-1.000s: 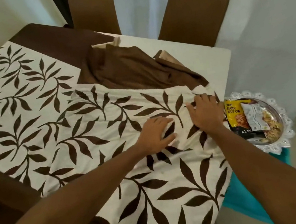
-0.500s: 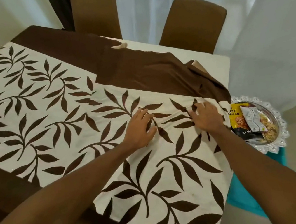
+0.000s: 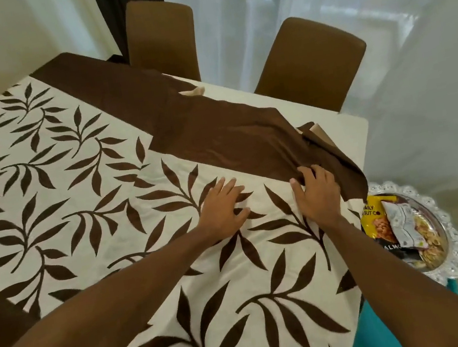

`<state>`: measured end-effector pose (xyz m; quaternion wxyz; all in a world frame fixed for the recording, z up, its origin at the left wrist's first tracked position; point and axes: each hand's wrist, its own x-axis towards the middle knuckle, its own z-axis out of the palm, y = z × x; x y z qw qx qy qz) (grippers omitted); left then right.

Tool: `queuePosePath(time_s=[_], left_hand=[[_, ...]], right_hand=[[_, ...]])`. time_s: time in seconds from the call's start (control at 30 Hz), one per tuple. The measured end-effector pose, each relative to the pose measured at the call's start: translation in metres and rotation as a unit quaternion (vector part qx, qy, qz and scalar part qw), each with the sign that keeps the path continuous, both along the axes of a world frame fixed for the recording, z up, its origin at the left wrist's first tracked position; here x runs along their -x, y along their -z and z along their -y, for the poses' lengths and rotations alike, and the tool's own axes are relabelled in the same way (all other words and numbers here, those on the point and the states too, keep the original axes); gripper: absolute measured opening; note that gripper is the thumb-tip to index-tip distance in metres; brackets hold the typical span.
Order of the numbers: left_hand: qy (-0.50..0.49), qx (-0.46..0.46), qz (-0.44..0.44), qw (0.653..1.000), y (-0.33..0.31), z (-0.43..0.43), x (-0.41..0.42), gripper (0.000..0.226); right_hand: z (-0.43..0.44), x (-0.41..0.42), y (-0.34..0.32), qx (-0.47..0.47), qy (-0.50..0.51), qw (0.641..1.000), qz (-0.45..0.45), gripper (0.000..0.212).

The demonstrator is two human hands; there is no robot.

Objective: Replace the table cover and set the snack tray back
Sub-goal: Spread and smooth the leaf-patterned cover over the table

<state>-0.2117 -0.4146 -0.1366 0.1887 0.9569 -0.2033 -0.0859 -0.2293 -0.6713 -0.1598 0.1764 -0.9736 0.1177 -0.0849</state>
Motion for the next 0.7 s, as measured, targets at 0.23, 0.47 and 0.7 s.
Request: queuePosePath(time_s=[0.23,0.47,0.7], left_hand=[[0.021,-0.099,-0.039,0.994,0.017,0.083,-0.067,0.069],[0.024,-0.109,-0.079,0.991,0.020,0.151,-0.111,0.079],[0.079,0.029,-0.177,0.981,0.001,0.182,-0.141,0.072]], right_hand=[[0.063,-0.047,0.015,0.024,0.008,0.994,-0.106,0.071],[0.126,-0.099,0.003,0.000,0.044,0.989,-0.139,0.074],[0.121,-0.115,0.002,0.007,0.020,1.000,0.004,0.060]])
